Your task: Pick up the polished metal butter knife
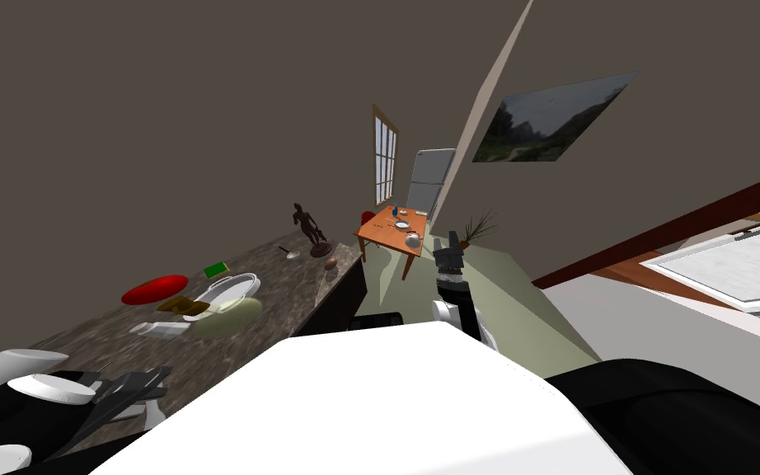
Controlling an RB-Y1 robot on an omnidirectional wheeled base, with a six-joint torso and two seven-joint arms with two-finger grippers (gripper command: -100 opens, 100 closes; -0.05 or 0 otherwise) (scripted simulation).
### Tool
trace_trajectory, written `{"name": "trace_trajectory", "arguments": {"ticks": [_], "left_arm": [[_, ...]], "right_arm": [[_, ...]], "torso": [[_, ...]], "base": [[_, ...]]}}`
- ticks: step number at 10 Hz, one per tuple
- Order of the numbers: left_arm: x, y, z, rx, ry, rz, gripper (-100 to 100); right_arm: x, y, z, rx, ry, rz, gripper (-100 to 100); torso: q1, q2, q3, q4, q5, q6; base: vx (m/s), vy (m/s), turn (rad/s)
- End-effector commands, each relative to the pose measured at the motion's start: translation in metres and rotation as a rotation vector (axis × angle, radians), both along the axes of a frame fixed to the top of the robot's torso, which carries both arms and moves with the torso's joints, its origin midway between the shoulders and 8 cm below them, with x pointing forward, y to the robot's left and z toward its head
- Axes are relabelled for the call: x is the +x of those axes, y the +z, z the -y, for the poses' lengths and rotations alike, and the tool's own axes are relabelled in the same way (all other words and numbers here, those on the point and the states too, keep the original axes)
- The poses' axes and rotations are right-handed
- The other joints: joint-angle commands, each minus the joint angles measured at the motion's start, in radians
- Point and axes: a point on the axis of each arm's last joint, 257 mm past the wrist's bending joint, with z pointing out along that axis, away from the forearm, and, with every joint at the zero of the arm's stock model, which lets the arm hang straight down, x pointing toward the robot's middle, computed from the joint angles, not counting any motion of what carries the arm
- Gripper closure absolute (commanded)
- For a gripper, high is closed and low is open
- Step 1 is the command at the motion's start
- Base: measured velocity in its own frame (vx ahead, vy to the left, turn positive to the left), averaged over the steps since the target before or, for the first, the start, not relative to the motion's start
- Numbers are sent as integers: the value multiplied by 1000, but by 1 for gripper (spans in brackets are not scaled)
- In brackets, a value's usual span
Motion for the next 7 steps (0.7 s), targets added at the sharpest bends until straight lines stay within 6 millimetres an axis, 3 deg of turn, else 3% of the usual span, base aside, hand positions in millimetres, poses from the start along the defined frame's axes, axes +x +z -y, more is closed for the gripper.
{"name": "trace_trajectory", "arguments": {"ticks": [1,2,3,6,7], "left_arm": [[0,0,0,0,0,0,100],[0,0,0,0,0,0,0],[0,14,-4,-1,9,0,100],[-1,12,-4,0,9,0,100],[-1,12,-3,-5,10,-1,0]], "right_arm": [[0,0,0,0,0,0,0],[0,0,0,0,0,0,0],[0,0,0,0,0,0,0],[0,0,0,0,0,0,0],[0,0,0,0,0,0,0]], "torso": [[0,0,0,0,0,0],[0,0,0,0,0,0],[0,0,0,0,0,0],[0,0,0,0,0,0],[0,0,0,0,0,0]], "base": [[0,0,0],[0,0,0],[-6,11,-46],[-6,6,-20],[0,0,0]]}}
